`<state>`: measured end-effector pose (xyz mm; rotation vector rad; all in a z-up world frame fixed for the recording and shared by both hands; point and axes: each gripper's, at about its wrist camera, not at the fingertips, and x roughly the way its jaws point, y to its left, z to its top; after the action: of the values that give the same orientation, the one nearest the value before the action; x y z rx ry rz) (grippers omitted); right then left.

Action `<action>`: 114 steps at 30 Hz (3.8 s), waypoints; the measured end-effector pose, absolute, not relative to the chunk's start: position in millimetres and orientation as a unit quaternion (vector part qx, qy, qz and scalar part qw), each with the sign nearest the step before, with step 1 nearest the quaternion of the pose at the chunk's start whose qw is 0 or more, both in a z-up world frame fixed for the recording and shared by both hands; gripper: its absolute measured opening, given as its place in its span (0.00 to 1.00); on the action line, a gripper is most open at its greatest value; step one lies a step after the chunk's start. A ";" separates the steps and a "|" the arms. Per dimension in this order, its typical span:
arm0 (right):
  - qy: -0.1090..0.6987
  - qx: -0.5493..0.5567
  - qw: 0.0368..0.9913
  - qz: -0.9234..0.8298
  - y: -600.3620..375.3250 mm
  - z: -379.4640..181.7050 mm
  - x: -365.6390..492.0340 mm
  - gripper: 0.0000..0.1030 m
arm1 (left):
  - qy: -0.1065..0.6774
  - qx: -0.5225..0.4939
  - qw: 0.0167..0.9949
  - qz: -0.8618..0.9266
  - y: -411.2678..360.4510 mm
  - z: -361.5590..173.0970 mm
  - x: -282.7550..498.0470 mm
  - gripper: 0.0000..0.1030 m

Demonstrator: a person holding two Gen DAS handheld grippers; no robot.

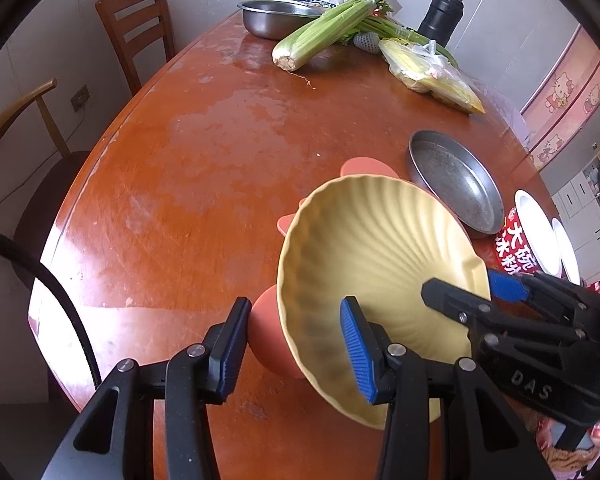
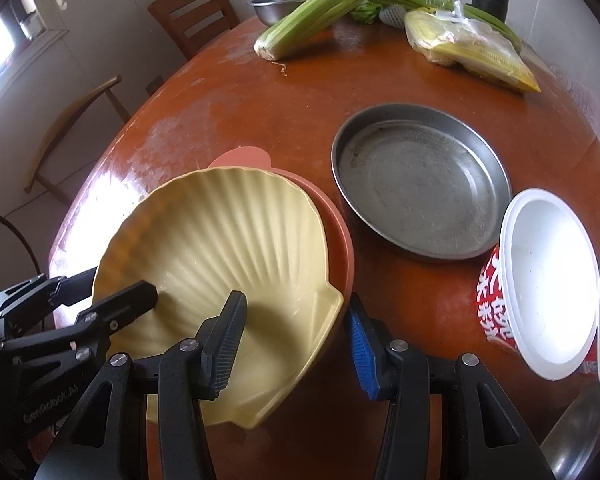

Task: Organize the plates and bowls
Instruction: 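Open the left tool and release the yellow plate onto the orange plate, then move the left tool to the rim of the grey steel pan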

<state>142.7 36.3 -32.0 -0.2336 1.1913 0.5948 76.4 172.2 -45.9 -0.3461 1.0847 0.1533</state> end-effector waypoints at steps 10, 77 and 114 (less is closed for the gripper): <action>0.555 -0.115 0.774 0.283 43.0 -31.5 130.5 0.51 | 0.509 -0.166 0.840 0.086 189.8 -46.2 85.0 0.45; 0.384 -0.077 0.885 0.251 -84.9 161.8 193.6 0.53 | 0.418 -0.058 0.906 0.046 87.8 115.0 157.7 0.48; 0.565 -0.129 0.781 0.232 -38.8 2.6 304.8 0.53 | 0.564 -0.138 0.814 0.003 109.9 -26.4 255.7 0.48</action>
<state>304.8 -38.8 2.6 -0.2779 1.2196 0.5011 255.7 109.9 -26.4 -0.2936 1.2030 0.0074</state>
